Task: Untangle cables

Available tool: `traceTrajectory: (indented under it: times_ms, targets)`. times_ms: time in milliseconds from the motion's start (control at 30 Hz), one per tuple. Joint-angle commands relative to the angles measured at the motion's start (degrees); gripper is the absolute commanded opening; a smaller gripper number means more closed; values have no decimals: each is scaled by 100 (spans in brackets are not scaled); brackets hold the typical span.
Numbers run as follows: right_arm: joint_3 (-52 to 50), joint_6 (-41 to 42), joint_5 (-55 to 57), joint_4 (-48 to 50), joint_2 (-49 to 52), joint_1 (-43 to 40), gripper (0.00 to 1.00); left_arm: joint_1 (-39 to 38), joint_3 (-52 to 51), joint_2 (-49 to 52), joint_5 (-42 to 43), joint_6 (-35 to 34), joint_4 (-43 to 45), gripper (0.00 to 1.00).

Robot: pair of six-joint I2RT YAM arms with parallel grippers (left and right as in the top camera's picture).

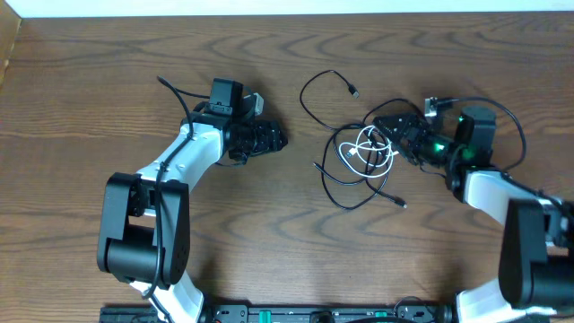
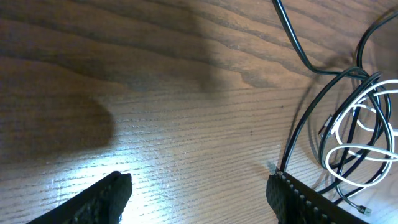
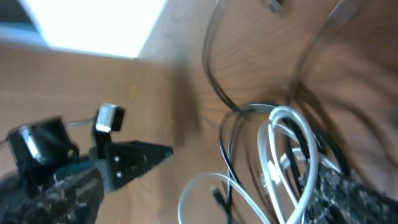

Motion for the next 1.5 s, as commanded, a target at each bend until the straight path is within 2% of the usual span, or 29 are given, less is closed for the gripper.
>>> traceTrajectory:
  times_ms: [0,67,133,367,433,667,833,1000,1100,1333,1467]
  targets:
    - [11,-170,-986,1241,367,57,99,26,42,81,35,52,-9,75]
    - [11,133,-1421,2302,529,68,99,26,42,81,35,52,-9,75]
    - [13,302,-1403,2616,570,101,99,26,42,81,35,52,-9,75]
    - [13,160,-1132,2035,601,188,99,26,42,81,35,52,-11,75]
    - [11,-55,-1117,2037,601,125,96,26,42,81,35,52,-26,75]
    - [11,-114,-590,1888,601,-533,97,26,42,81,35,52,-28,75]
    - [11,-181,-568,931,601,-748,99,26,42,81,35,52,-24,75]
    - [11,-522,-575,-212,601,-479,99,26,42,81,35,52,-24,75]
    - [11,-570,-708,-448,601,-162,99,26,42,81,35,52,-26,75]
    - [11,-608,-2131,520,597,675,98,26,42,81,35,52,-26,75]
    - [11,-505,-2223,791,595,776,93,26,42,81,35,52,-26,75]
